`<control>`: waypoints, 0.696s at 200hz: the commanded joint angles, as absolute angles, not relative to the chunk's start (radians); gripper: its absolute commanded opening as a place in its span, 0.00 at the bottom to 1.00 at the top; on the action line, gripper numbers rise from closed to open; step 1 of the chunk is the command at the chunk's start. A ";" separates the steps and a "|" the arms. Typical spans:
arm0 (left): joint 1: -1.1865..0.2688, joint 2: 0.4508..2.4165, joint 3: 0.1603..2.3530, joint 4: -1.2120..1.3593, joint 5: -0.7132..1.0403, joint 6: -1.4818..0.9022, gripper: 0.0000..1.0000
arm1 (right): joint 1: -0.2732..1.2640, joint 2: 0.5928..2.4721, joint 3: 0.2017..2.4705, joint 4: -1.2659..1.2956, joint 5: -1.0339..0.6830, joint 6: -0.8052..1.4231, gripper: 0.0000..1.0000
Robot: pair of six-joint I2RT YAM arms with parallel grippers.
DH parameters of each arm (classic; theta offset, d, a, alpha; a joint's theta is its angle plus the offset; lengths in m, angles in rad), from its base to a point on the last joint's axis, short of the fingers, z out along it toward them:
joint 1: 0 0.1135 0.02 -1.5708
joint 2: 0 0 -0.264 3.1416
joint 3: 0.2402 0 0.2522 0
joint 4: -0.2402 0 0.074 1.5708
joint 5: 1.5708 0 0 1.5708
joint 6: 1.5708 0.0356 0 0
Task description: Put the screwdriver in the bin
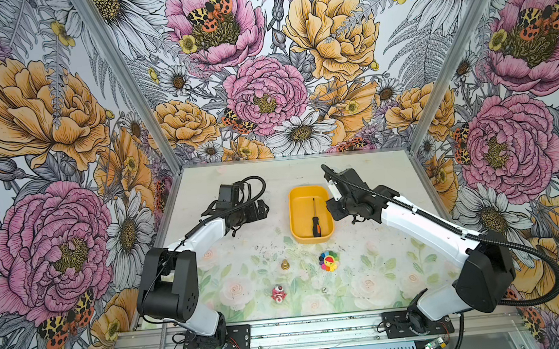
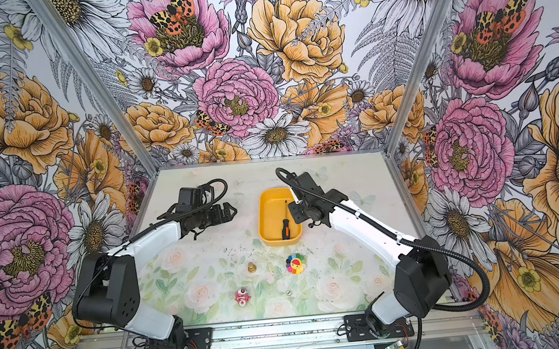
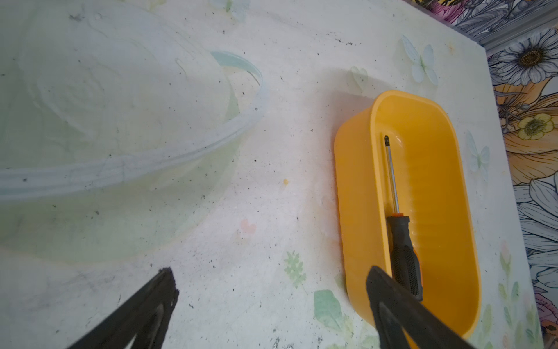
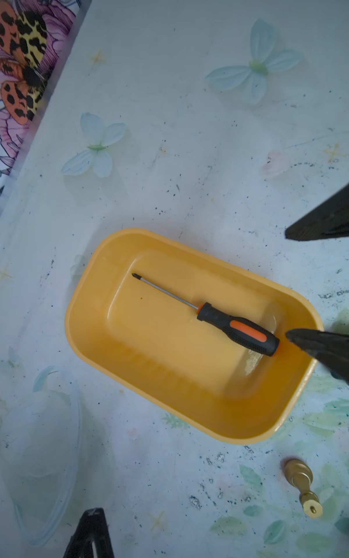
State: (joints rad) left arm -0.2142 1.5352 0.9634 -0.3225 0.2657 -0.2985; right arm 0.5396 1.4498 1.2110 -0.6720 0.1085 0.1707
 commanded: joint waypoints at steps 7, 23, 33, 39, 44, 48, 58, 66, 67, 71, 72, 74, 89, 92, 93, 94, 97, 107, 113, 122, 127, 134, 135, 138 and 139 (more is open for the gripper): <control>-0.218 1.441 0.962 -0.336 0.158 -0.250 0.99 | 0.432 1.333 1.117 -0.534 0.045 0.115 0.49; -0.215 1.393 0.945 -0.337 0.094 -0.228 0.99 | 0.356 1.276 1.044 -0.460 0.022 0.107 0.49; -0.212 1.367 0.935 -0.334 0.068 -0.211 0.99 | 0.310 1.244 1.001 -0.417 0.008 0.106 0.49; -0.209 1.352 0.928 -0.331 0.058 -0.203 0.99 | 0.283 1.225 0.978 -0.394 0.002 0.104 0.49; -0.207 1.340 0.922 -0.326 0.050 -0.196 0.99 | 0.262 1.212 0.957 -0.376 -0.004 0.100 0.49; -0.204 1.332 0.918 -0.325 0.042 -0.193 0.99 | 0.244 1.200 0.942 -0.363 -0.011 0.094 0.49; -0.199 1.312 0.906 -0.313 0.020 -0.183 0.99 | 0.214 1.172 0.904 -0.328 -0.017 0.080 0.49; -0.196 1.294 0.893 -0.296 0.005 -0.171 0.99 | 0.191 1.147 0.870 -0.291 -0.015 0.071 0.49; -0.196 1.292 0.891 -0.293 0.004 -0.169 0.99 | 0.187 1.144 0.865 -0.286 -0.016 0.071 0.49; -0.194 1.282 0.881 -0.278 0.001 -0.156 0.99 | 0.176 1.133 0.848 -0.268 -0.017 0.068 0.49; -0.194 1.279 0.879 -0.275 0.000 -0.153 0.99 | 0.172 1.130 0.843 -0.263 -0.017 0.068 0.49; -0.195 1.274 0.873 -0.267 -0.003 -0.147 0.99 | 0.165 1.127 0.836 -0.254 -0.017 0.069 0.49; -0.191 1.231 0.820 -0.181 -0.028 -0.098 0.99 | 0.100 1.099 0.784 -0.198 -0.019 0.100 0.49; -0.189 1.221 0.805 -0.158 -0.034 -0.091 0.99 | 0.086 1.097 0.776 -0.187 -0.024 0.107 0.49; -0.188 1.219 0.801 -0.151 -0.036 -0.088 0.99 | 0.083 1.096 0.773 -0.186 -0.025 0.110 0.49; -0.188 1.217 0.797 -0.144 -0.037 -0.087 0.99 | 0.079 1.096 0.770 -0.180 -0.028 0.112 0.49; -0.184 1.209 0.782 -0.120 -0.042 -0.084 0.99 | 0.061 1.094 0.761 -0.169 -0.038 0.120 0.49; -0.166 1.184 0.740 -0.051 -0.044 -0.074 0.99 | 0.020 1.088 0.729 -0.124 -0.065 0.143 0.49; -0.150 1.169 0.717 -0.018 -0.038 -0.075 0.99 | 0.001 1.085 0.708 -0.095 -0.078 0.156 0.49; -0.125 1.151 0.685 0.025 -0.027 -0.078 0.99 | -0.022 1.082 0.677 -0.053 -0.087 0.170 0.49; -0.110 1.143 0.672 0.048 -0.018 -0.079 0.99 | -0.032 1.079 0.659 -0.024 -0.089 0.176 0.49; -0.092 1.133 0.655 0.075 -0.007 -0.079 0.99 | -0.044 1.074 0.631 0.013 -0.089 0.185 0.49; -0.090 1.132 0.652 0.079 -0.007 -0.079 0.99 | -0.046 1.074 0.628 0.018 -0.088 0.185 0.49; -0.081 1.129 0.646 0.087 -0.004 -0.079 0.99 | -0.051 1.073 0.616 0.034 -0.086 0.188 0.49; -0.080 1.127 0.644 0.090 -0.004 -0.079 0.99 | -0.052 1.073 0.613 0.037 -0.085 0.188 0.49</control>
